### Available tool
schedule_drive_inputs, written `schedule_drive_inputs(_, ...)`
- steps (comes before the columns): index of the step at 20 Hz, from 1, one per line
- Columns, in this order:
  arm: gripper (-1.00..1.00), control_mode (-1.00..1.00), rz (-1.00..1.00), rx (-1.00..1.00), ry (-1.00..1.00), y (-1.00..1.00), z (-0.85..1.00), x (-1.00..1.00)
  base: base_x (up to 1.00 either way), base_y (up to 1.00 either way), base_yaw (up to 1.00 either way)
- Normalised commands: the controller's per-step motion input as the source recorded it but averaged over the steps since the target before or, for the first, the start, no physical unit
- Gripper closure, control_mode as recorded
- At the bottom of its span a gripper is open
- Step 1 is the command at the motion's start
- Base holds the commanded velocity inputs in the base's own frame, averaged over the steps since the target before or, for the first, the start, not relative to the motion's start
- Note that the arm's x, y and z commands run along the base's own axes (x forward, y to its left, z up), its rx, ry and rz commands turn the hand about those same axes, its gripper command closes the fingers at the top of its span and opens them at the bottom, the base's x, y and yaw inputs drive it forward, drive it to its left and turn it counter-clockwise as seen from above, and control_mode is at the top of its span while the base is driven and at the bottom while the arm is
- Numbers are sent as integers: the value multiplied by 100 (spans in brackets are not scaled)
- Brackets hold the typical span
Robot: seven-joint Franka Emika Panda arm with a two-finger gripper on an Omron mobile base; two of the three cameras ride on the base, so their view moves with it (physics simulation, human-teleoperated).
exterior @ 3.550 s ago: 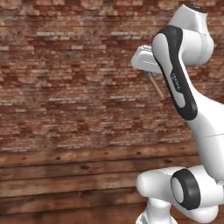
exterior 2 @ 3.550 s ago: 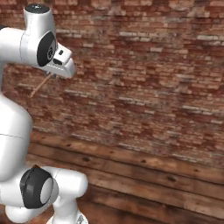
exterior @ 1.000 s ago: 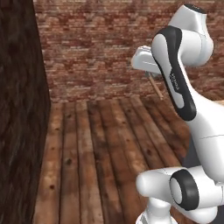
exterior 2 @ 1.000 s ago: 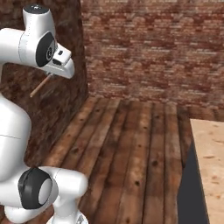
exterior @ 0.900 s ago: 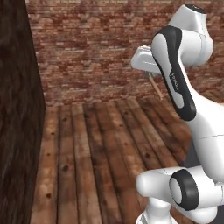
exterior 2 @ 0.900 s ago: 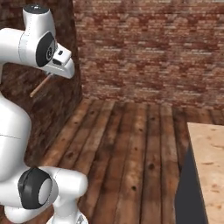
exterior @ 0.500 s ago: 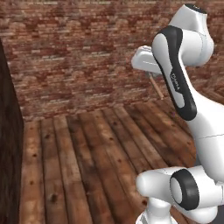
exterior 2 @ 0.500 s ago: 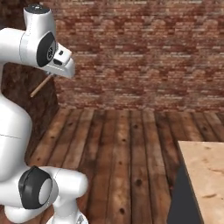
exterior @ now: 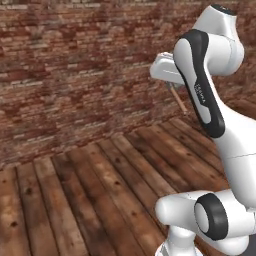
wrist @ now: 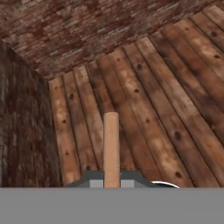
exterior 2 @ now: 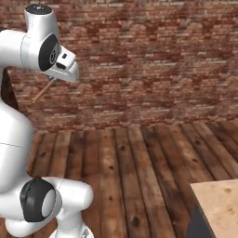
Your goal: Take a straw from the drawer in front and place it inside the glass cup on the dining counter.
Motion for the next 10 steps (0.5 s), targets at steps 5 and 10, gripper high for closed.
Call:
schedule_drive_inputs(5,100,100,0,0,0,0,0,0,100,50,-41)
schedule_drive_inputs(10,100,100,0,0,0,0,0,0,100,44,-50)
